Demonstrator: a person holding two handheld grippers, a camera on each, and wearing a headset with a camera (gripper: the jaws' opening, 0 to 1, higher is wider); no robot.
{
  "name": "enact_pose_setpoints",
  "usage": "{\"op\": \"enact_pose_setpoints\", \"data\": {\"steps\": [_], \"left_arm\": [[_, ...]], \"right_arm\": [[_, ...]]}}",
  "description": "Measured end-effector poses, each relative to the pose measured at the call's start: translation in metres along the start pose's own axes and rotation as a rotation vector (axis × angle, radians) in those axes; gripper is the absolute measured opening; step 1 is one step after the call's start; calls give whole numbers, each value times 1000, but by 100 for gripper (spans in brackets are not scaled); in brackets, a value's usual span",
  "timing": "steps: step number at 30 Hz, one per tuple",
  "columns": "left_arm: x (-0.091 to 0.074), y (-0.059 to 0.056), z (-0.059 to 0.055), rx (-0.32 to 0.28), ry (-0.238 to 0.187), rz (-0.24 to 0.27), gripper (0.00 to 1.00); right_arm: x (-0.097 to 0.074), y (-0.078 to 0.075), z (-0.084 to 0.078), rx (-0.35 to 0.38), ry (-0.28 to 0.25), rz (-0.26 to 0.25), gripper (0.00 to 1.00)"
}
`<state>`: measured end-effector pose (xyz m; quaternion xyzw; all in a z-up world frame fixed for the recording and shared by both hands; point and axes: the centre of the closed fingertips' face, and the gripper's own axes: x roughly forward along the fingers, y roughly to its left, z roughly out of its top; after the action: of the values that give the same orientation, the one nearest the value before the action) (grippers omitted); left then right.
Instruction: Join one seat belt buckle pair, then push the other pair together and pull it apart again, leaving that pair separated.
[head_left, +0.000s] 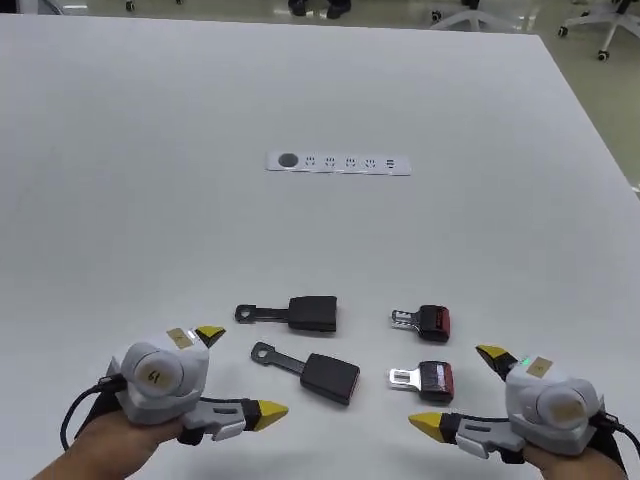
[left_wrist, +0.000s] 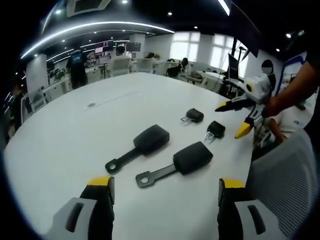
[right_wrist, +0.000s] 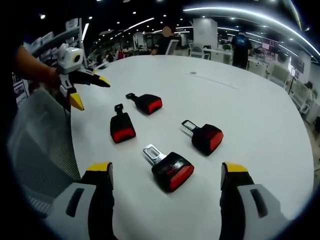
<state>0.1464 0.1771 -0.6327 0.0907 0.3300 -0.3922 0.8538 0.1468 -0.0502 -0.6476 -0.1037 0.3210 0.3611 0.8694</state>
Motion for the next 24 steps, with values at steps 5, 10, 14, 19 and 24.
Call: {"op": "enact_pose_setpoints", "data": {"steps": [5,10,14,19,24], "left_arm": [[9,-7,4,23,7,-46,84],[18,-10,4,47,27,-82,82],[25,-15,7,72,43,-119,80],[36,-19,9,109,51,-157,76],[47,-30,6,185,91,-222,73]], "right_arm": [[7,2,-6,-9,23,32,86],[12,1,-10,-15,44,62,84],[15,0,-10,-26,57,83,82],[20,-4,-13,-28,74,113,80],[24,-1,-13,-47,91,151,77]]}}
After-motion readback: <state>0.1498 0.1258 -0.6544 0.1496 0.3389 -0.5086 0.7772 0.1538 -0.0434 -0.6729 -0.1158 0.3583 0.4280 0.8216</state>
